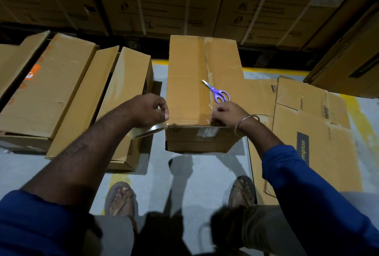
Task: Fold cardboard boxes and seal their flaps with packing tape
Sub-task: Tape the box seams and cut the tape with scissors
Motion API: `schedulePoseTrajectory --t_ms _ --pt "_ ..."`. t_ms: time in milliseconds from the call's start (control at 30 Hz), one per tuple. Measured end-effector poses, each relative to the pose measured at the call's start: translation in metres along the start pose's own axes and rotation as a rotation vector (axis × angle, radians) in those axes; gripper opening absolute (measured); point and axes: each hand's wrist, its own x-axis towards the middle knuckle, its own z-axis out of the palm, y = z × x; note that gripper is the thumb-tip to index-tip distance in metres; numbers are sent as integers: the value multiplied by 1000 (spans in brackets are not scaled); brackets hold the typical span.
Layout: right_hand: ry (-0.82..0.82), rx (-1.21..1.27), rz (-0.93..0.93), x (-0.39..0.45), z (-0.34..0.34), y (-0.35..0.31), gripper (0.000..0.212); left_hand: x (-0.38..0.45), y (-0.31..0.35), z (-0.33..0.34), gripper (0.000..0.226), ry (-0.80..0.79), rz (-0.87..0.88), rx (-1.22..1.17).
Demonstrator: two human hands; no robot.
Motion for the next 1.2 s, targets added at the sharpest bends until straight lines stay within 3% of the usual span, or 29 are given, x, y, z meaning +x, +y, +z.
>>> schedulePoseTrajectory --t_ms 100,167,533,667,833,1000,1100,1200 --pt "368 -138 -1 18 -5 6 12 0 1 3 4 9 -3 15" --pt "451 -212 50 30 -2 15 8 1 0 4 4 8 9 14" --pt "566 -348 257 53 4 36 19 12 1 6 4 12 10 -77" --pt "583 -415 344 56 0 28 35 13 1 7 4 12 18 -115" --pt "552 -316 362 36 3 22 34 0 8 2 7 85 26 -169" --pt "536 -116 217 -16 9 -28 30 -40 27 -16 13 261 83 -252" --pt "500 -52 19 -60 17 -80 19 -80 38 -27 6 414 108 -316" --pt "440 -35 -198 -112 27 -137 11 -139 35 -42 5 579 152 -216"
